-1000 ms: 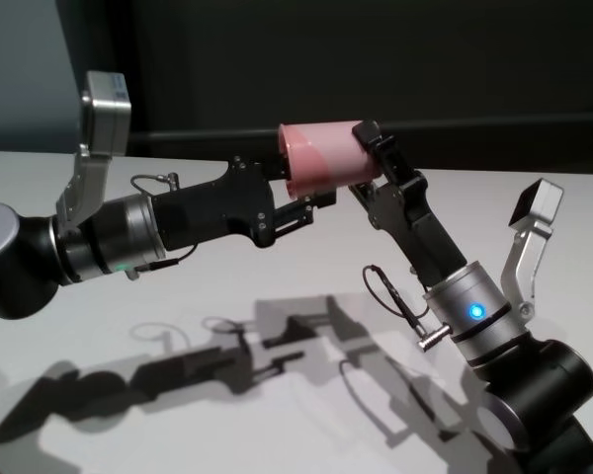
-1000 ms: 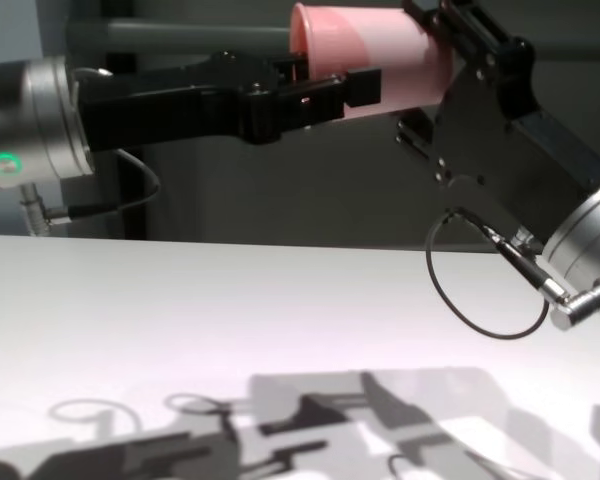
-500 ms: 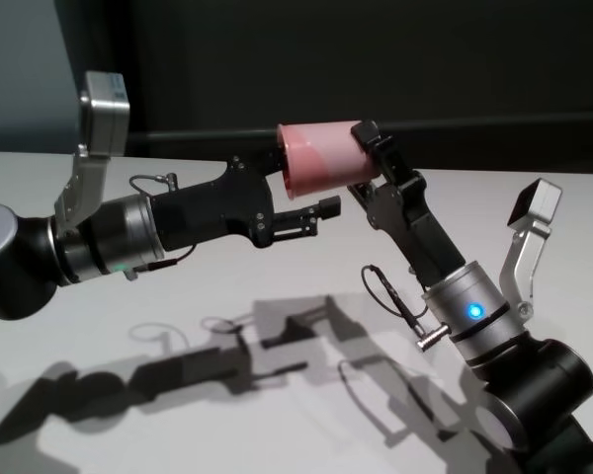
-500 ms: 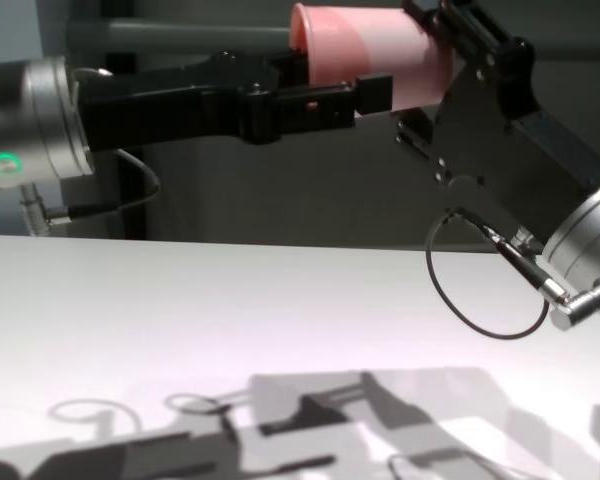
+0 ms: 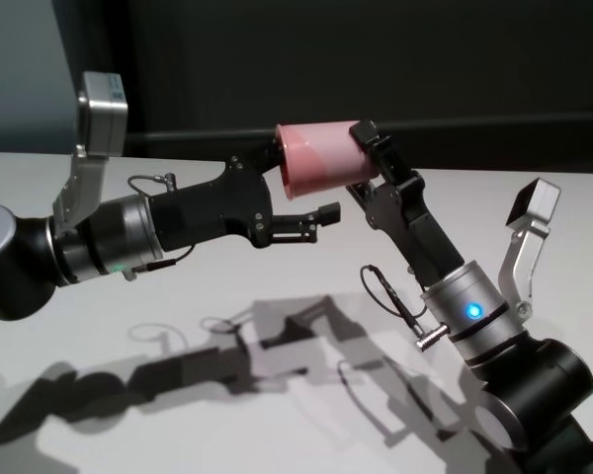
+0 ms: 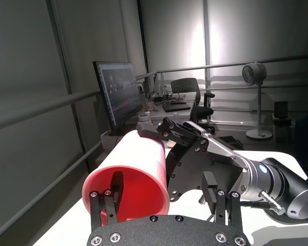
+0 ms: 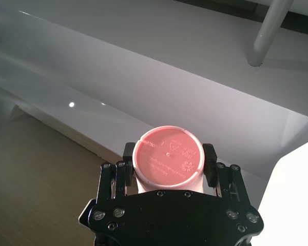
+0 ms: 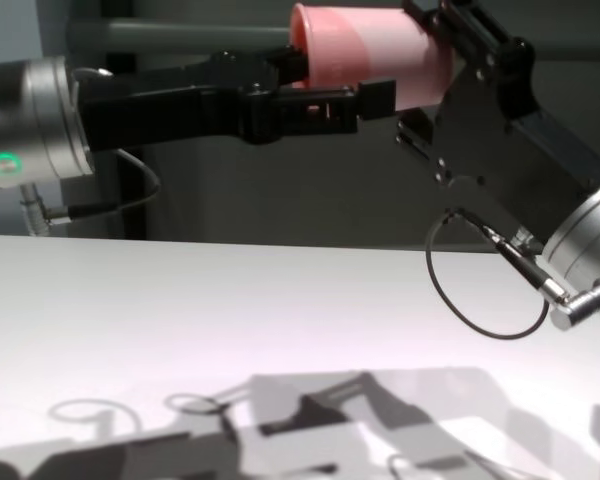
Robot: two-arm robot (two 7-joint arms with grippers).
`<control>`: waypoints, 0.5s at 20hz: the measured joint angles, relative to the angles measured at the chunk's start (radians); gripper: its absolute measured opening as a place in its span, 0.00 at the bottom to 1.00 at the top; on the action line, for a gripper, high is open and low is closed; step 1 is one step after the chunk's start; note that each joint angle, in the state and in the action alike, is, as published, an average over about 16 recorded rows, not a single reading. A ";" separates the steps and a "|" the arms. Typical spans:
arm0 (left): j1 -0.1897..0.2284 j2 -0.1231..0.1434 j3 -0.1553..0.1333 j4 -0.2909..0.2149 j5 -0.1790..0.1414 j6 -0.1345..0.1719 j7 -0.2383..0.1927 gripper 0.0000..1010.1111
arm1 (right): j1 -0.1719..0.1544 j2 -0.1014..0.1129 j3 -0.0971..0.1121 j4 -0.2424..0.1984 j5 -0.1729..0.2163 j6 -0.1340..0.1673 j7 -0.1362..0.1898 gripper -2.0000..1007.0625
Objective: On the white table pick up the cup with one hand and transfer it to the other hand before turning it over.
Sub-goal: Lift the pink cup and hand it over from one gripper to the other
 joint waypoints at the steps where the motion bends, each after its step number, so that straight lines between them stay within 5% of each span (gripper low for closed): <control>1: 0.000 0.000 0.000 0.000 0.000 0.000 0.000 0.97 | 0.000 0.000 0.000 0.000 0.000 0.000 0.000 0.76; 10: 0.007 0.009 -0.001 -0.015 0.005 0.000 0.003 0.99 | 0.000 0.000 0.000 0.000 0.000 0.000 0.000 0.76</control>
